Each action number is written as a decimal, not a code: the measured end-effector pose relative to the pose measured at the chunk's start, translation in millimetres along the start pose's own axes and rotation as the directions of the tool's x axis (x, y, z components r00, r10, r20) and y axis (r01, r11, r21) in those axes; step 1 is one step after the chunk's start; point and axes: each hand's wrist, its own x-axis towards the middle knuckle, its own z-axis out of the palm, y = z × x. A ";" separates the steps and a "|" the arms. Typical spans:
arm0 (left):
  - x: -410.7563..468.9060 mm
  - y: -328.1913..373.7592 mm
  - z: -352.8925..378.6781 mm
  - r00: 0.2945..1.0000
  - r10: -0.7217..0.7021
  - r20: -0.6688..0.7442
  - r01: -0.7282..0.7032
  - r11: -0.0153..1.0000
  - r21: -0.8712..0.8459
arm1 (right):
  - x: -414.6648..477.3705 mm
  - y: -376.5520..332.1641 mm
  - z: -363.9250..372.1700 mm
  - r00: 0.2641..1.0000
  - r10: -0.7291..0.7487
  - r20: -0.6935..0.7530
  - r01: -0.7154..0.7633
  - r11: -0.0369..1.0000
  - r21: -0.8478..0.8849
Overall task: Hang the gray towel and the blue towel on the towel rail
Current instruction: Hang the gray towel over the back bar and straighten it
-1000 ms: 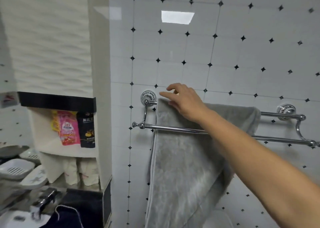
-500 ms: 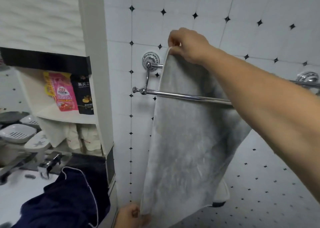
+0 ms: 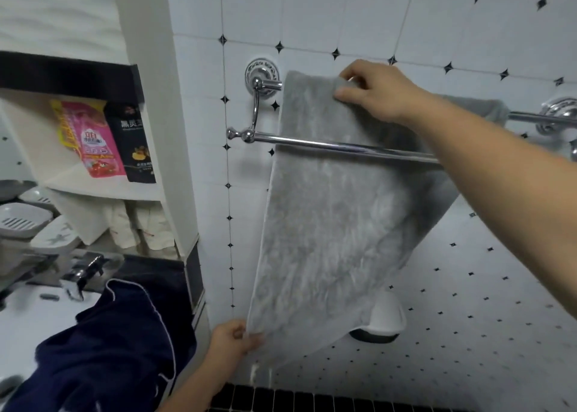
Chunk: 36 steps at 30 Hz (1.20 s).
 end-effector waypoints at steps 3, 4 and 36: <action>3.9 -2.3 -0.5 1.000 -0.010 -0.008 0.010 1.000 -0.022 | -10.0 8.7 -3.5 1.000 0.010 -0.023 -0.010 1.000 -0.013; 5.8 -4.7 -0.2 1.000 -0.009 -0.006 0.008 1.000 -0.028 | -10.2 9.2 -3.4 0.999 0.017 -0.039 -0.016 1.000 0.024; 23.5 273.6 18.5 0.462 0.789 -0.404 -0.772 0.583 0.254 | -129.2 133.7 -55.2 0.683 0.728 -0.051 -0.579 0.583 0.569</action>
